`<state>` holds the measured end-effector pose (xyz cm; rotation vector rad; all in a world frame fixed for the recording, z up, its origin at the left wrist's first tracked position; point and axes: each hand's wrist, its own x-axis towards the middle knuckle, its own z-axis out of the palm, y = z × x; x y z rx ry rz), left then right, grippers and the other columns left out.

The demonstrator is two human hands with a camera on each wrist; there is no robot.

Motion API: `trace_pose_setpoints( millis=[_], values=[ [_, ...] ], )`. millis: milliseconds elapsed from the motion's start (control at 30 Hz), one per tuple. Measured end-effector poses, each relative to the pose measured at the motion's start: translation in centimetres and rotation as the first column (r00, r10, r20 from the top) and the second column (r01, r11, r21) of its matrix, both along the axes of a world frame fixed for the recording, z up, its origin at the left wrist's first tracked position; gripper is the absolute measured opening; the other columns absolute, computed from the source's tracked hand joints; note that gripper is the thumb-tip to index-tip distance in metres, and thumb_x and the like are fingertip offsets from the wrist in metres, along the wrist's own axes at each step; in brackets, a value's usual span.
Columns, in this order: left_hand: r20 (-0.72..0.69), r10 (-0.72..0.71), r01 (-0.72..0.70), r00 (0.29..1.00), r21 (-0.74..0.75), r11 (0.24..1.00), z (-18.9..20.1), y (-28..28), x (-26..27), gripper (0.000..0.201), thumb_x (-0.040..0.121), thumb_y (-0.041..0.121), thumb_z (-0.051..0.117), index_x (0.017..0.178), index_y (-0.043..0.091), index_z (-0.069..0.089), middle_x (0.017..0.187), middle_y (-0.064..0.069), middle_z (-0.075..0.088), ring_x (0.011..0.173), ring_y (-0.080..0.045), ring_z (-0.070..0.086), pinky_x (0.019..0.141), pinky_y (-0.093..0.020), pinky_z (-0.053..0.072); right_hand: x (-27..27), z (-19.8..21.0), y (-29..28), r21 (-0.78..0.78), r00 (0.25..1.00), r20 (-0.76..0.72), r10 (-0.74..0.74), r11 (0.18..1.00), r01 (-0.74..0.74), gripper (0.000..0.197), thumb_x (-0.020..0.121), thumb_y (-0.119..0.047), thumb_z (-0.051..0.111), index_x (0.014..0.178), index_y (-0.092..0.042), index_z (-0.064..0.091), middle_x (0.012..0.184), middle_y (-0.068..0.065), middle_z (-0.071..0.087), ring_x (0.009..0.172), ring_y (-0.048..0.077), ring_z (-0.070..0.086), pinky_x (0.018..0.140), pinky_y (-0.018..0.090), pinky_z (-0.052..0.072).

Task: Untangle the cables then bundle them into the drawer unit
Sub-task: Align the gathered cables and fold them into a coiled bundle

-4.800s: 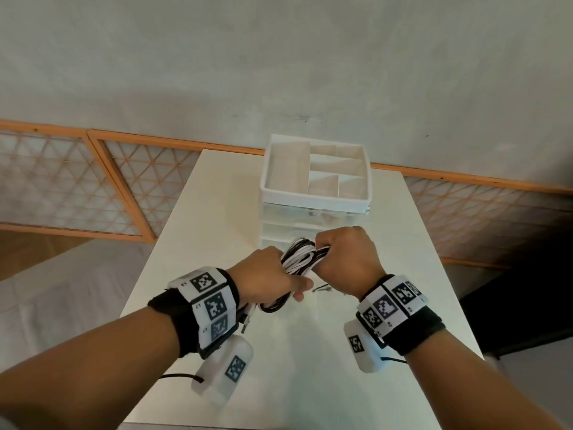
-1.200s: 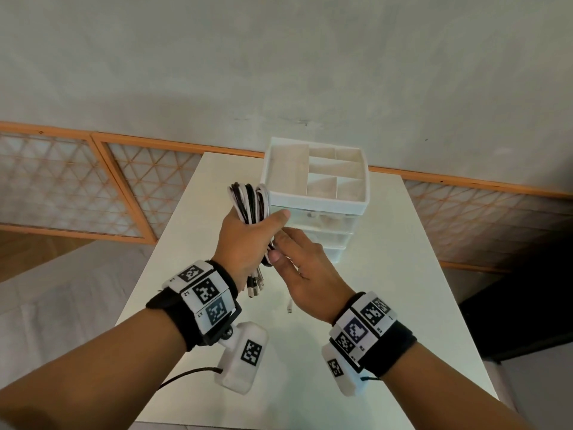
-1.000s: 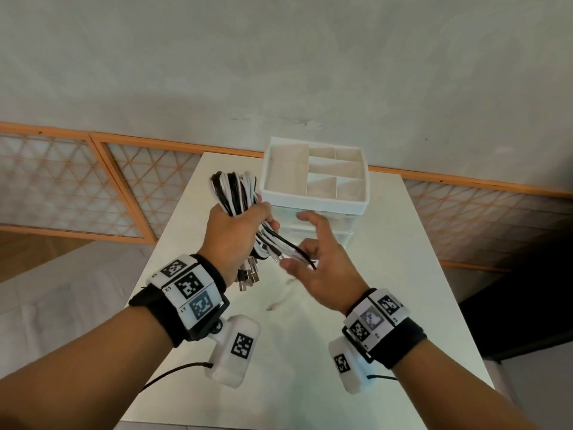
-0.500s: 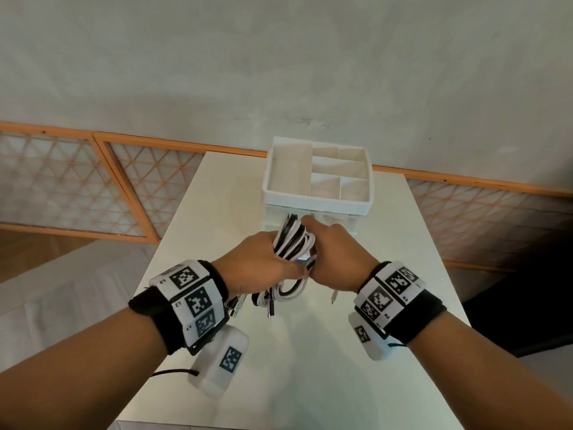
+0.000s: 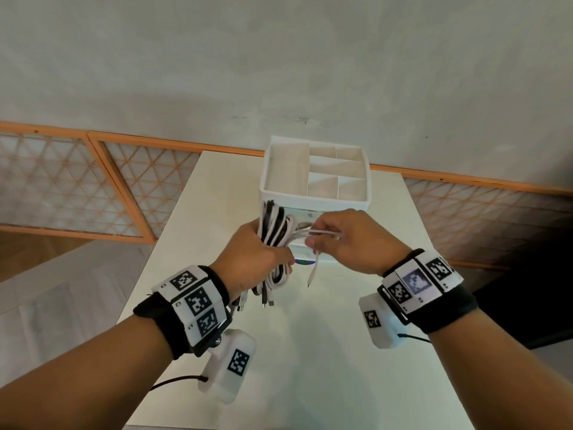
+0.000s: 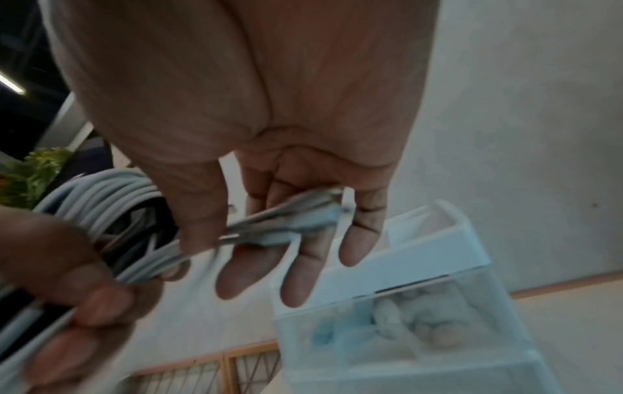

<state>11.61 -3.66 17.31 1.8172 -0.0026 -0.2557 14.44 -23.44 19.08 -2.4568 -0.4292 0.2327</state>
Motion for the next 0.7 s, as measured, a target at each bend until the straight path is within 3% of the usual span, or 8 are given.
trace_pose_setpoints(
  millis=[67, 200, 300, 400, 467, 533, 600, 700],
  values=[
    [-0.003, 0.047, -0.047, 0.999, -0.022, 0.999, 0.1, 0.3, 0.1, 0.014, 0.076, -0.006, 0.068, 0.084, 0.006, 0.07, 0.075, -0.007, 0.074, 0.066, -0.019, 0.07, 0.064, -0.027, 0.055, -0.4, -0.6, -0.7, 0.105, 0.997, -0.072, -0.004, 0.994, 0.011, 0.021, 0.097, -0.029, 0.062, 0.083, -0.017, 0.072, 0.079, -0.007, 0.072, 0.075, 0.007, 0.064, 0.076, 0.026, 0.049],
    [-0.047, 0.144, -0.146, 0.988, -0.032, 0.989, -0.6, 0.1, 0.2, 0.011, 0.076, -0.004, 0.068, 0.084, 0.003, 0.068, 0.065, -0.004, 0.07, 0.057, -0.013, 0.066, 0.054, -0.021, 0.051, -1.9, -1.8, 0.2, 0.37, 0.978, -0.208, -0.014, 0.924, 0.092, 0.025, 0.103, -0.014, 0.051, 0.088, -0.01, 0.071, 0.075, -0.003, 0.069, 0.066, 0.01, 0.061, 0.066, 0.022, 0.048],
    [-0.062, 0.185, -0.188, 0.981, -0.045, 0.981, -1.1, 0.0, 0.2, 0.01, 0.076, 0.003, 0.069, 0.086, 0.002, 0.068, 0.07, -0.01, 0.07, 0.063, -0.019, 0.066, 0.06, -0.028, 0.053, -2.8, -2.6, 1.3, 0.475, 0.962, -0.27, -0.026, 0.866, 0.157, 0.028, 0.104, -0.014, 0.049, 0.091, -0.005, 0.072, 0.076, -0.003, 0.07, 0.066, 0.012, 0.06, 0.061, 0.026, 0.048],
    [-0.019, 0.134, -0.136, 0.991, -0.1, 0.986, -0.8, -0.3, -0.1, 0.003, 0.082, 0.008, 0.069, 0.079, 0.008, 0.069, 0.066, -0.003, 0.069, 0.061, -0.014, 0.064, 0.059, -0.024, 0.051, -3.4, -2.8, 2.0, 0.542, 0.95, -0.309, -0.03, 0.815, 0.203, 0.026, 0.101, -0.015, 0.055, 0.086, -0.007, 0.075, 0.067, 0.0, 0.063, 0.057, 0.01, 0.052, 0.054, 0.02, 0.041],
    [-0.006, 0.106, -0.106, 0.994, -0.138, 0.985, -0.7, -0.4, -0.3, 0.01, 0.086, 0.01, 0.068, 0.076, 0.01, 0.069, 0.065, -0.004, 0.069, 0.059, -0.012, 0.063, 0.058, -0.022, 0.051, -3.4, -3.0, 2.2, 0.601, 0.936, -0.349, -0.033, 0.759, 0.251, 0.024, 0.098, -0.016, 0.06, 0.084, -0.003, 0.074, 0.064, 0.012, 0.05, 0.057, 0.016, 0.04, 0.053, 0.022, 0.03],
    [-0.027, 0.095, -0.098, 0.995, -0.149, 0.984, -0.6, -0.3, -0.3, 0.012, 0.088, 0.017, 0.069, 0.077, 0.011, 0.069, 0.069, -0.007, 0.069, 0.061, -0.013, 0.065, 0.06, -0.024, 0.052, -3.1, -2.9, 2.4, 0.64, 0.92, -0.386, -0.068, 0.699, 0.32, 0.024, 0.096, -0.016, 0.064, 0.085, 0.004, 0.073, 0.066, 0.012, 0.04, 0.061, 0.019, 0.029, 0.054, 0.025, 0.022],
    [-0.04, 0.048, -0.053, 0.998, -0.157, 0.986, -0.6, -0.1, -0.1, 0.017, 0.09, 0.026, 0.069, 0.077, 0.014, 0.07, 0.072, -0.009, 0.07, 0.063, -0.014, 0.066, 0.062, -0.024, 0.052, -2.9, -2.5, 2.5, 0.644, 0.905, -0.403, -0.139, 0.659, 0.388, 0.024, 0.095, -0.016, 0.064, 0.078, -0.004, 0.074, 0.064, 0.009, 0.041, 0.058, 0.015, 0.031, 0.052, 0.02, 0.025],
    [0.017, -0.042, 0.044, 0.999, -0.171, 0.984, 0.0, 0.2, 0.0, 0.018, 0.09, 0.035, 0.068, 0.087, 0.017, 0.07, 0.076, -0.005, 0.07, 0.07, -0.013, 0.067, 0.065, -0.021, 0.053, -2.5, -2.0, 3.1, 0.702, 0.884, -0.445, -0.145, 0.556, 0.445, 0.024, 0.098, -0.017, 0.058, 0.08, -0.009, 0.071, 0.071, 0.009, 0.046, 0.057, 0.014, 0.036, 0.052, 0.025, 0.027]
  ],
)
